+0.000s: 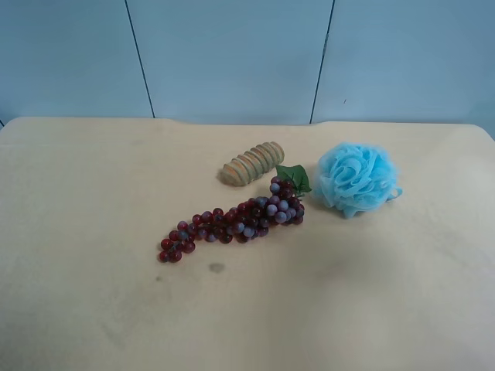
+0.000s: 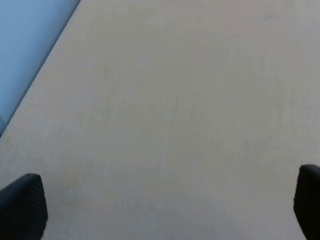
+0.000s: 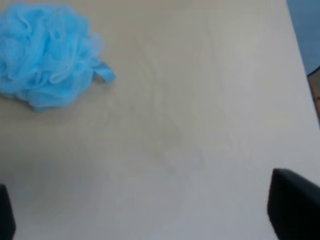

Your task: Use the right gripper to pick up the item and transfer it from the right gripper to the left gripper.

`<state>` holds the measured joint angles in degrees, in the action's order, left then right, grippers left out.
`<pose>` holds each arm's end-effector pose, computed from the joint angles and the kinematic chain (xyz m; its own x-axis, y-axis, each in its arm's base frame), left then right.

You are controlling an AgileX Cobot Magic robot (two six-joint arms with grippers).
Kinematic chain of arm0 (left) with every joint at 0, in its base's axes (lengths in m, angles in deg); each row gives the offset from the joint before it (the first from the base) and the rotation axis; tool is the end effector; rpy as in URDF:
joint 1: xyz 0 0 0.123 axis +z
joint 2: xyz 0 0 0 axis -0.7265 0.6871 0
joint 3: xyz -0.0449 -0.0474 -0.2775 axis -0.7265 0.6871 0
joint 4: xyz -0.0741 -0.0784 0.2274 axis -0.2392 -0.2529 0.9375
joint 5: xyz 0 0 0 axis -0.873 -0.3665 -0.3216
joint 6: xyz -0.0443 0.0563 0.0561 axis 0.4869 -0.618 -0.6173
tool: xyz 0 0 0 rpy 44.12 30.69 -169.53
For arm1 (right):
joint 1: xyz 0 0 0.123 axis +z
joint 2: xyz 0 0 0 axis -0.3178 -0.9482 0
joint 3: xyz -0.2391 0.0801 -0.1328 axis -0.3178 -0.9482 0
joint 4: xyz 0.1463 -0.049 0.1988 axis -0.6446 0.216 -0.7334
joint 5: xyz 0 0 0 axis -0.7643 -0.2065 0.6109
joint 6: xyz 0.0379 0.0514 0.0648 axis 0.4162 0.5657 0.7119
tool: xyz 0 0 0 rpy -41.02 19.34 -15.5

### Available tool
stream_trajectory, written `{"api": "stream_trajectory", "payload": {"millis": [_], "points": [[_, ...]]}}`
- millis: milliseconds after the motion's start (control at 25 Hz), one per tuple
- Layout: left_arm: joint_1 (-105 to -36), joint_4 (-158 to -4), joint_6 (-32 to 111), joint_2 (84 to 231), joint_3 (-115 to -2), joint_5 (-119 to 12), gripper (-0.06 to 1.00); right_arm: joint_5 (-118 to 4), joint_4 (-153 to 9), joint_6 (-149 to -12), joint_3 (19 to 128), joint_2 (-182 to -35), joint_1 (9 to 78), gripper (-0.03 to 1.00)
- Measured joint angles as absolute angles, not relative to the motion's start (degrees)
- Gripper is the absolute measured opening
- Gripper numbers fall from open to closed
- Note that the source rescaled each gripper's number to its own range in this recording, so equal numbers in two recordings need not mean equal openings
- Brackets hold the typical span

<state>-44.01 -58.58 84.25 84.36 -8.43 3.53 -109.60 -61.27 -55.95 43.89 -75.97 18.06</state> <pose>-0.0079 0.0120 0.2808 -0.4202 -0.1261 -0.8986 -0.2131 0.9763 -0.0374 0.1089 -0.0047 0.3561 -0.7239 0.0137 -0.6897 0.0425 0.9988 -0.0247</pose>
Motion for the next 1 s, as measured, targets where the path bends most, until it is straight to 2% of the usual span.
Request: {"api": "stream_trajectory", "payload": {"millis": [520, 760, 1000], "points": [[-44.0, -58.6, 84.2, 84.4, -8.4, 3.5, 1.0, -111.8, -66.6, -60.8, 68.5, -114.0, 19.2, 1.0], [-44.0, -58.6, 84.2, 84.4, -8.4, 3.5, 1.0, -111.9, -73.5, -65.9, 71.9, -125.0, 19.6, 1.0], [-44.0, -58.6, 84.2, 84.4, -8.4, 3.5, 1.0, -111.0, -74.2, -68.0, 71.9, -133.3, 24.4, 1.0]]}}
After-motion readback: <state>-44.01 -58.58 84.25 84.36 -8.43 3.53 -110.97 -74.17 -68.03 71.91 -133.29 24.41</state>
